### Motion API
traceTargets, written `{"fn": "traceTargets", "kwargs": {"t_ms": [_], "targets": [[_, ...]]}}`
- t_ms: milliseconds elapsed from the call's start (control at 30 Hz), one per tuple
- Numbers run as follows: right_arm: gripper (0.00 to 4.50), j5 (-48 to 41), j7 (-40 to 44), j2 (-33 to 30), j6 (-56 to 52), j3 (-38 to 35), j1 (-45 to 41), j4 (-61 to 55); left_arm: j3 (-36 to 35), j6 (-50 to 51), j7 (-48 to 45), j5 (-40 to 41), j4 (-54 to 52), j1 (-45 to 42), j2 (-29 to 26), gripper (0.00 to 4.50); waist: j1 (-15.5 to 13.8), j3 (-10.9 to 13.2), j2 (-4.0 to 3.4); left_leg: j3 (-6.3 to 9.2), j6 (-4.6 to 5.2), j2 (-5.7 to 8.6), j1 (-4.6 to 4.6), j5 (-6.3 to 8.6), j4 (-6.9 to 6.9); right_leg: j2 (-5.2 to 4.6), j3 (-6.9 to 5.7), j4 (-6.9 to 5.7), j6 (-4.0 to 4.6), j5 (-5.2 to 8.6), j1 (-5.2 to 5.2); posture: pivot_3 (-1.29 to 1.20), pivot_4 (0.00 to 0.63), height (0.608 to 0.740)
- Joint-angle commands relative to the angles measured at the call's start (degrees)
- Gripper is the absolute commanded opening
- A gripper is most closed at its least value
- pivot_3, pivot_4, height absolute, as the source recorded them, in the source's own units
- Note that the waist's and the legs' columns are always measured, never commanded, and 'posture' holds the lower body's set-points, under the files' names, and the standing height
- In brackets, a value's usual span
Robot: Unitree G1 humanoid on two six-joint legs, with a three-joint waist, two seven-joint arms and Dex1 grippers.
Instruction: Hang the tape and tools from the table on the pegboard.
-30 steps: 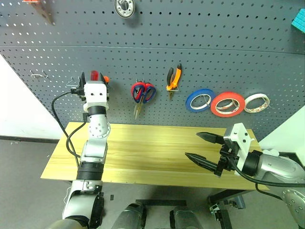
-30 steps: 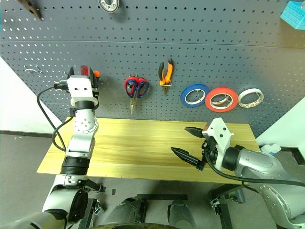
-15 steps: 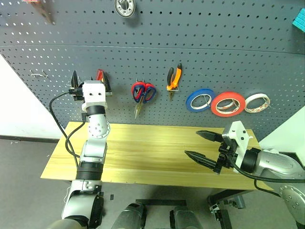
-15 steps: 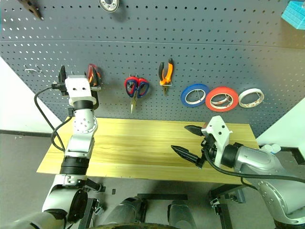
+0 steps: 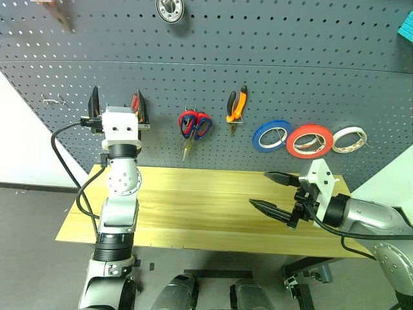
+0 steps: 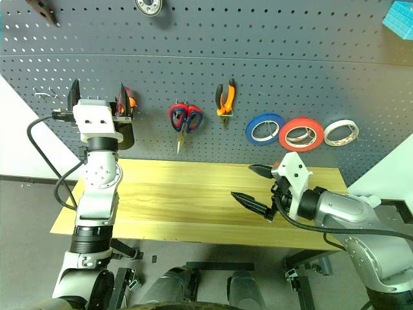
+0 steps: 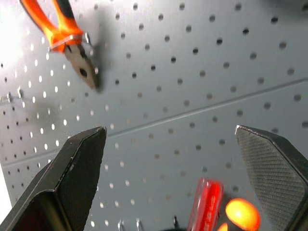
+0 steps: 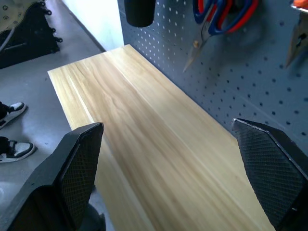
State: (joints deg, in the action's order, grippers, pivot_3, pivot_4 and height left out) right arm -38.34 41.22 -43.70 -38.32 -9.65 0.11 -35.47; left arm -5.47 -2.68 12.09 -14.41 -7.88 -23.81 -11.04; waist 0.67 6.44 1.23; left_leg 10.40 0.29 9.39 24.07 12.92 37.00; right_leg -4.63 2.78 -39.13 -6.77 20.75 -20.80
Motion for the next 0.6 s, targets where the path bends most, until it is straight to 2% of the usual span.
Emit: {"fn": "traceTargets", "kwargs": {"t_ms": [33, 333, 600], "targets": [[4.50, 0.98, 0.85, 0.02, 2.39, -0.50, -1.30, 0.68, -0.95, 1.25, -1.46, 0.27, -4.60, -0.73, -0.88, 4.48, -0.02, -0.04, 0.00, 0.00, 0.00, 0.00, 0.00, 0.00, 0.00, 0.00, 0.00, 0.00, 0.00, 0.00, 0.00, -0.06, 0.064, 0.718], [4.50, 2.88, 1.10, 0.13, 5.88, -3.65, 2.25, 0.99, -0.83, 6.04, -9.22, 1.80, -10.95, 5.66, -4.10, 4.48, -0.02, -0.90, -0.16, -0.02, -0.25, 0.00, -0.02, -0.15, 0.00, 0.02, 0.00, -0.03, 0.00, 0.00, 0.00, -0.05, 0.007, 0.718], [4.50, 5.10, 1.59, 1.28, 10.98, -9.54, 10.25, 1.66, -3.60, 11.55, -16.26, 6.01, -10.09, 10.94, -8.04, 4.48, -0.36, -2.10, -0.26, -0.01, -0.10, 0.00, -0.39, -0.05, 0.02, 0.05, 0.00, -0.09, 0.00, -0.01, 0.32, -0.04, 0.000, 0.718]]}}
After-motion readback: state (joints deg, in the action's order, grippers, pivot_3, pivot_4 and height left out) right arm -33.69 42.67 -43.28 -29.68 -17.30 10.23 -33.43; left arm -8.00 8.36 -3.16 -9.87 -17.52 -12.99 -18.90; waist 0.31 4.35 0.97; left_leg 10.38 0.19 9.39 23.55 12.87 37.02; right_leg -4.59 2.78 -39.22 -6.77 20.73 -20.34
